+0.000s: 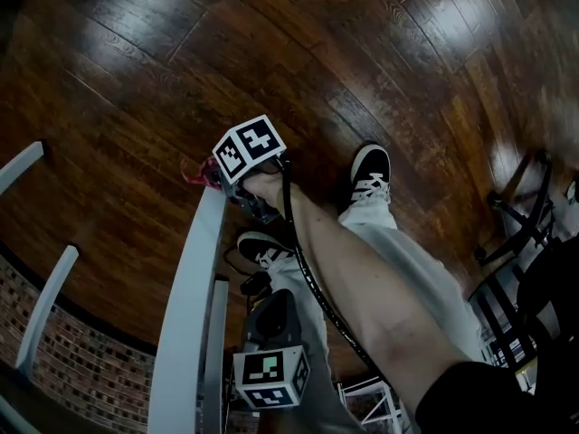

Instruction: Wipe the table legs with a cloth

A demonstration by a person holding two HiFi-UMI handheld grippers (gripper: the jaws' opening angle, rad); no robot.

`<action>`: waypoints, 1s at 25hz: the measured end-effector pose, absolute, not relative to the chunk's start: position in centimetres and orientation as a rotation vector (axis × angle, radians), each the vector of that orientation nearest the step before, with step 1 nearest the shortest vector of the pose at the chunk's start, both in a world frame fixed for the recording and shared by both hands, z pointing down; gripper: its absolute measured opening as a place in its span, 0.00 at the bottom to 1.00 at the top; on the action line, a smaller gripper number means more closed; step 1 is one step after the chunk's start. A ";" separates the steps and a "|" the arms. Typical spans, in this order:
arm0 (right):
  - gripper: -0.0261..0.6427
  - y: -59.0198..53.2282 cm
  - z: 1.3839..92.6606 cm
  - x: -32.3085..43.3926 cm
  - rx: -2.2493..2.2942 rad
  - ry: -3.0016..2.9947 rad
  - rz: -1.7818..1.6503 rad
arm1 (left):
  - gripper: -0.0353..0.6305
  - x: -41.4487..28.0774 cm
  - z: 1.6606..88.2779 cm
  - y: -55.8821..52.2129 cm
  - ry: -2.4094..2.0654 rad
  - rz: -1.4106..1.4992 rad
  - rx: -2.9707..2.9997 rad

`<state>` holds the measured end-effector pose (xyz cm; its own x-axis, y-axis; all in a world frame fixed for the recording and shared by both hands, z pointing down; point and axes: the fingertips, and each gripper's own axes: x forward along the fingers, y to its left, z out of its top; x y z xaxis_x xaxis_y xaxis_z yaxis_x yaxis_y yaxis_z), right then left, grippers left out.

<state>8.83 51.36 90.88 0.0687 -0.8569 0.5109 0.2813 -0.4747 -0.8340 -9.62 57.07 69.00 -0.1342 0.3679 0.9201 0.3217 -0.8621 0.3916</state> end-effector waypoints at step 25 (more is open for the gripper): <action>0.13 50.8 57.1 8.2 -1.475 0.831 -1.314 | 0.06 -14.2 56.3 56.1 0.847 2.065 2.089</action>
